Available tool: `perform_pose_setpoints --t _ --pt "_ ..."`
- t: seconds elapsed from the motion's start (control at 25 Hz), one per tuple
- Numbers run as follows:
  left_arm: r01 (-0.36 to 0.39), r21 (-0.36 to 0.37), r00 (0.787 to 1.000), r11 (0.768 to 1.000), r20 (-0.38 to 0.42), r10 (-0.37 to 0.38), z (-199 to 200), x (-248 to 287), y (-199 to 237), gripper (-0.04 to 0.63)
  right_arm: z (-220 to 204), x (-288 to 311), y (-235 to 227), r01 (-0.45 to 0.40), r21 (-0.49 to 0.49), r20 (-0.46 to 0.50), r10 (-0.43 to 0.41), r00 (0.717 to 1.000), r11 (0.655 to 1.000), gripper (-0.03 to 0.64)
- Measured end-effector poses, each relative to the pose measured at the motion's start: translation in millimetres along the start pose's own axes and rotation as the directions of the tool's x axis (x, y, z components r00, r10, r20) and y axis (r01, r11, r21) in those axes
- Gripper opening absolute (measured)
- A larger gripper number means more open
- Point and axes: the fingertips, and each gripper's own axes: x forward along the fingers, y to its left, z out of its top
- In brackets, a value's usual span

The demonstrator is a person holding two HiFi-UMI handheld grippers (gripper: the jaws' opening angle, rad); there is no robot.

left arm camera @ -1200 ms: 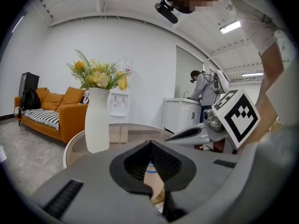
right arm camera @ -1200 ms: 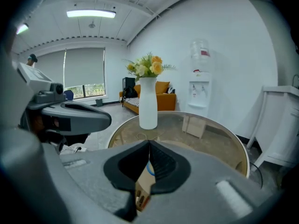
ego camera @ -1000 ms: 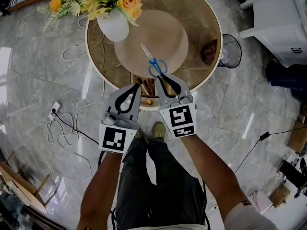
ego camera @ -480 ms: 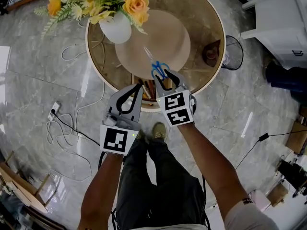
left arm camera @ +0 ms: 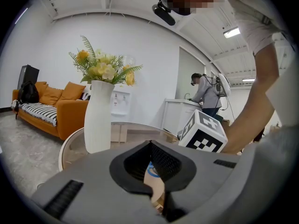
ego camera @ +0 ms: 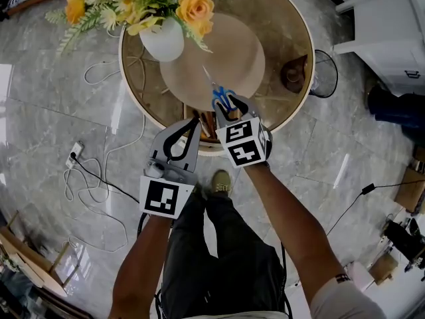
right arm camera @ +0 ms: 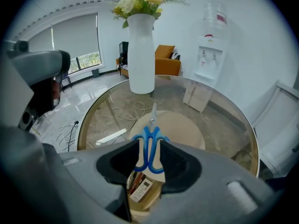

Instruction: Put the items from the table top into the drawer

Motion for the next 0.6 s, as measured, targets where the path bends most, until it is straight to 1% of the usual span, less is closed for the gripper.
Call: perform_pose_setpoints --t 0.12,0.28,0.6 --pt "0.001 -0.002 1.0 1.0 -0.001 -0.001 -1.6 0.3 1.3 0.0 -1.6 2.4 1.4 -0.005 -0.006 -0.011 0.005 1.0 1.0 0.128" --pt "0.002 -0.007 1.0 1.0 -0.006 -0.002 -3.7 0.0 3.0 0.0 -1.8 2.9 5.8 -0.008 -0.014 -0.003 0.008 1.0 1.0 0.087" --pt "0.008 -0.003 1.0 1.0 -0.001 -0.008 -2.9 -0.3 1.9 0.0 -1.8 0.5 4.7 0.001 0.016 0.03 -0.001 1.0 1.0 0.083"
